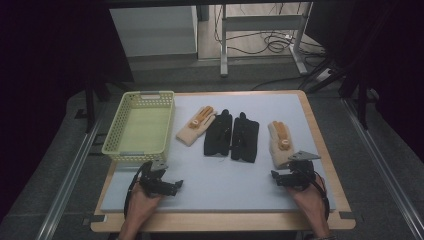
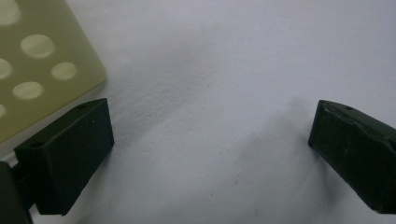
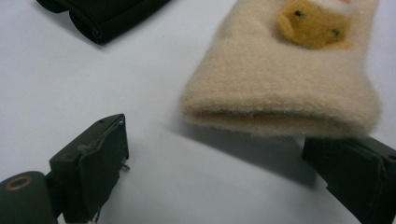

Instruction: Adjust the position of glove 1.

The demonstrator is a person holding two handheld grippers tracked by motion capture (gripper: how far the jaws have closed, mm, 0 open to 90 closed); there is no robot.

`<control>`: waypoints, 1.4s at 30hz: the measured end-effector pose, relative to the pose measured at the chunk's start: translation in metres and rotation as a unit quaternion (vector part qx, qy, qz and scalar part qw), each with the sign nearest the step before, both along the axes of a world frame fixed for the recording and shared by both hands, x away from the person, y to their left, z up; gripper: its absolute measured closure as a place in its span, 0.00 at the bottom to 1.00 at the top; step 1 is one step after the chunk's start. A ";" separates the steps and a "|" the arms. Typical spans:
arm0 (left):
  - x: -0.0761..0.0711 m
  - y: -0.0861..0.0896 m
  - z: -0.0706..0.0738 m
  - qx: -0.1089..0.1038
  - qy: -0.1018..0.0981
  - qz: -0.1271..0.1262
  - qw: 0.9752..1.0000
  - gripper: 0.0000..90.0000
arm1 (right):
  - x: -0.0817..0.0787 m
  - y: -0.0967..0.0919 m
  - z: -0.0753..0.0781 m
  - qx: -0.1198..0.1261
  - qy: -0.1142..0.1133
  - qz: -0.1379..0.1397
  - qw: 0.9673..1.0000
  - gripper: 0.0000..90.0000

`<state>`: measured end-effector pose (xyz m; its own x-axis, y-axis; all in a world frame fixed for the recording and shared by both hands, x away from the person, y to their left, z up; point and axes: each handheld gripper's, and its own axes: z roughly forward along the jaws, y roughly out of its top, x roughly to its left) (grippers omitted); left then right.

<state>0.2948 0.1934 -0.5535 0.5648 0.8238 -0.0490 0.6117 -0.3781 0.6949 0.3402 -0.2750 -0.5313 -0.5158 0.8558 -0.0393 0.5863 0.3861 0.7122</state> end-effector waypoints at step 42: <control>0.000 0.000 0.000 -0.001 0.000 0.000 1.000 0.01 | -0.035 -0.009 0.027 -0.004 0.001 0.043 0.999 0.20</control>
<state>0.2949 0.1937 -0.5535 0.5648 0.8237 -0.0502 0.6115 -0.3769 0.6957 0.3053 -0.2836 -0.5043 -0.5869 0.8085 -0.0446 0.5527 0.4403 0.7076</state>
